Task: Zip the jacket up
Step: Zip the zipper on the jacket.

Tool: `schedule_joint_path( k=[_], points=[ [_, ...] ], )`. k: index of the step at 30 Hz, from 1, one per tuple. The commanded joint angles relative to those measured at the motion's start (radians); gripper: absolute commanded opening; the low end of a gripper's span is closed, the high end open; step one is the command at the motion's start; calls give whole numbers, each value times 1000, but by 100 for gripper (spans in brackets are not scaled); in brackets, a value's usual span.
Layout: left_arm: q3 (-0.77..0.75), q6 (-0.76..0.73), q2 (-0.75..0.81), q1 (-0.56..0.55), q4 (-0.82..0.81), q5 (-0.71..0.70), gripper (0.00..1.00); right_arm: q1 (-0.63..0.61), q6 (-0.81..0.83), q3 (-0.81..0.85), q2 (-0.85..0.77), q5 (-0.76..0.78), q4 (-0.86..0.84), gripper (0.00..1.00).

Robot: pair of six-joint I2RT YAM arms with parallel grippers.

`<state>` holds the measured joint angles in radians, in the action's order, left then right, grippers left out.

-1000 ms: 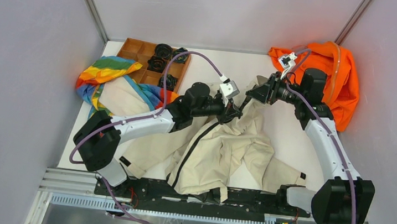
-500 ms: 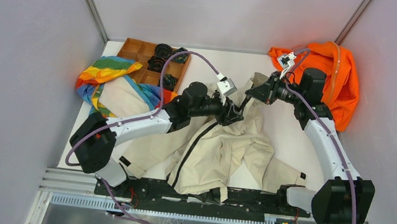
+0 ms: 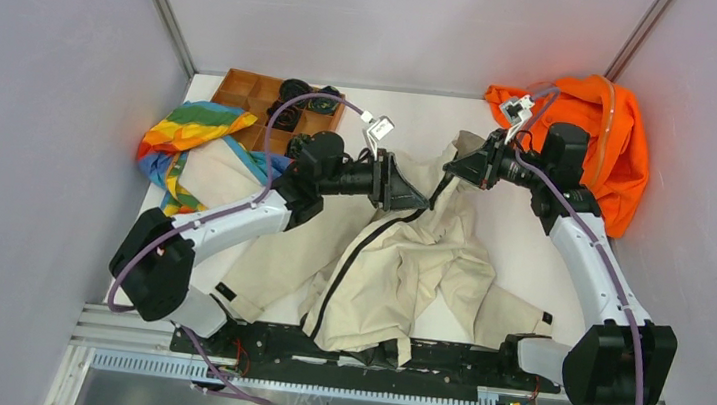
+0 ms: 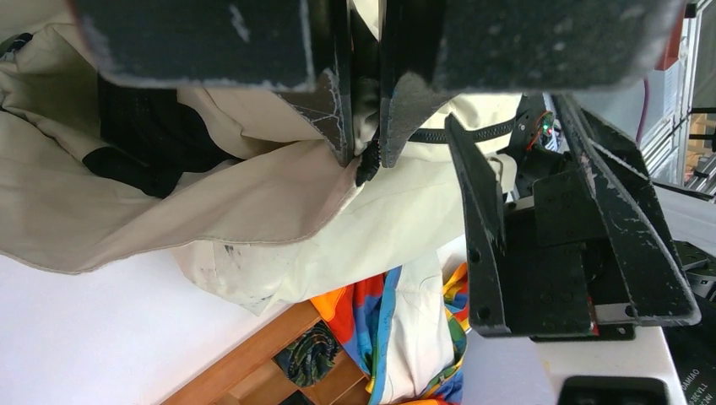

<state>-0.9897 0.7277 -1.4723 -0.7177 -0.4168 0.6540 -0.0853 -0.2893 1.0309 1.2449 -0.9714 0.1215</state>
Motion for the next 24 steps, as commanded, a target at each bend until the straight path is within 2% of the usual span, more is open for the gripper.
schedule_joint_path(
  k=[1, 4, 9, 16, 24],
  points=[
    [-36, 193, -20, -5, -35, 116, 62, -7, 22, 39, -27, -30, -42, 0],
    [-35, 251, -37, -12, -53, 146, 61, -7, 31, 49, -23, -33, -41, 0],
    [-36, 262, -84, -25, -60, 153, 60, -8, 32, 60, -20, -43, -43, 0],
    [-104, 203, -183, -26, 11, 149, 62, -11, 22, 61, -24, -61, -55, 0],
    [-210, 169, -273, -21, 18, 154, 67, -13, 13, 50, -36, -71, -64, 0]
  ],
)
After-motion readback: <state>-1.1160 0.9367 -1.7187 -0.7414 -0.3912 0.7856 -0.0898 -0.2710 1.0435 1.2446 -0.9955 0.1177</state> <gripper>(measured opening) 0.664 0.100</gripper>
